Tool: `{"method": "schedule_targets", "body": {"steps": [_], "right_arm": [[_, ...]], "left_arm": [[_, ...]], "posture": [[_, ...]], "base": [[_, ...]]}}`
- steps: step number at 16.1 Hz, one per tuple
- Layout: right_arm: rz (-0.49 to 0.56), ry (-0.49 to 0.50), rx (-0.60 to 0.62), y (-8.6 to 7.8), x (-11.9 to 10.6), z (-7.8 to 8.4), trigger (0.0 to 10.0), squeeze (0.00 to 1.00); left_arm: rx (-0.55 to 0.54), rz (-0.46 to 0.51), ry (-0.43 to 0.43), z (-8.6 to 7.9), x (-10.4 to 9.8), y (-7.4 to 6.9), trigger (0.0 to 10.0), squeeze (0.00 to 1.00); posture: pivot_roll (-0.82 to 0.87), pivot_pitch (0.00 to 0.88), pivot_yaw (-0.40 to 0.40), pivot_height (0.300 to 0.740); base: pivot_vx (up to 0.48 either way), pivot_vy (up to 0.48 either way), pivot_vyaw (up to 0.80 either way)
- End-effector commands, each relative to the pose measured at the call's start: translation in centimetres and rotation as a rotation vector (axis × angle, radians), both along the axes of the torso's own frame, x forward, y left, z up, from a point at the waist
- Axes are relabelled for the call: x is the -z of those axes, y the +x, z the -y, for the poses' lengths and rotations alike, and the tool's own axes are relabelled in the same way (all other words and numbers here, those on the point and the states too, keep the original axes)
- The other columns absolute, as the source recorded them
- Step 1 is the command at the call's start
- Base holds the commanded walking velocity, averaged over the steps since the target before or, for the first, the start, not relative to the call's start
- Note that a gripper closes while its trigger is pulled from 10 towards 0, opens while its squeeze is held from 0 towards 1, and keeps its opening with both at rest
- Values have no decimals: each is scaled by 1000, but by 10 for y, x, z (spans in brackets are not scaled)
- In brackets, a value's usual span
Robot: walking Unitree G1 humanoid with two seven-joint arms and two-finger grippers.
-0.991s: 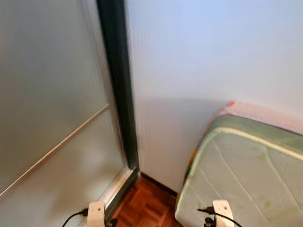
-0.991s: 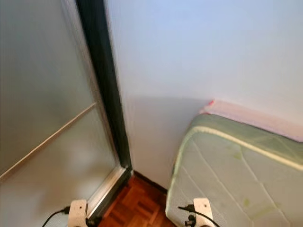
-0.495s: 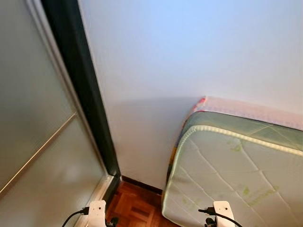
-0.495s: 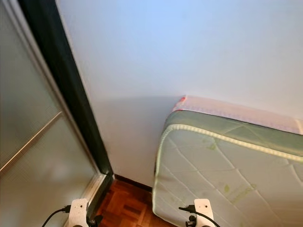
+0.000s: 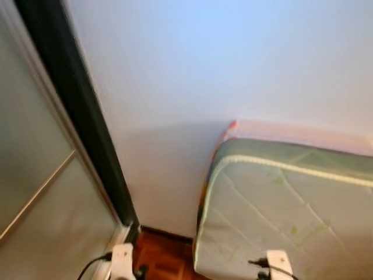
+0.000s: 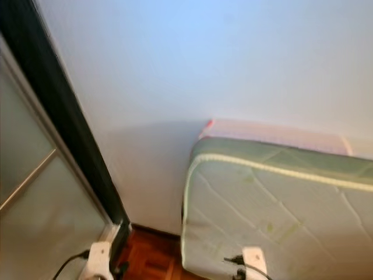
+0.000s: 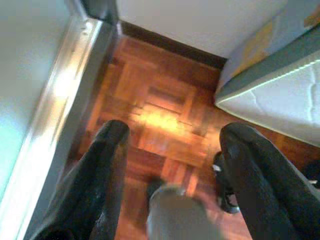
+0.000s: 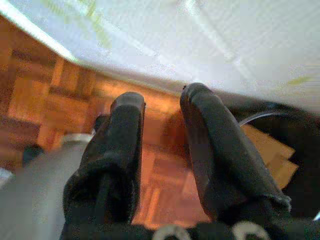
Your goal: Clean up the room
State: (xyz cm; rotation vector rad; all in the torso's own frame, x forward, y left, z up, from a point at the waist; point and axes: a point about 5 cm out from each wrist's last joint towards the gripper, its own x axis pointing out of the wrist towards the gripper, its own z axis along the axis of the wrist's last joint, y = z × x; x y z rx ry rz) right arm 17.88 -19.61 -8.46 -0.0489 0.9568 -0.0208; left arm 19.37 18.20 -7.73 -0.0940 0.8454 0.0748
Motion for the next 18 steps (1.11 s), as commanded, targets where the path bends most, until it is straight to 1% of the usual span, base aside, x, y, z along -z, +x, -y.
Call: {"method": "schedule_targets", "body": {"steps": [1, 2, 8, 13, 18], "right_arm": [[46, 171, 216, 20, -11, 13, 10000, 0], [46, 170, 214, 19, -11, 13, 10000, 0], [38, 162, 197, 17, -10, 15, 10000, 0], [30, 162, 182, 15, -9, 14, 10000, 0], [25, 166, 174, 14, -9, 13, 10000, 0]], "left_arm": [[106, -47, 85, -20, -16, 29, 10000, 0], [118, -47, 86, -20, -16, 29, 10000, 0], [113, -49, 80, -19, -15, 27, 10000, 0], [78, -44, 67, -19, -14, 25, 10000, 0], [82, -44, 65, -20, -14, 25, 10000, 0]], "posture": [[-108, 0, 38, 740], [-108, 0, 38, 740], [-109, 0, 32, 740], [-107, 0, 35, 740], [-100, 0, 42, 740]], "base": [[0, 0, -763], [0, 0, -763], [0, 0, -763], [0, 0, -763], [0, 0, -763]]}}
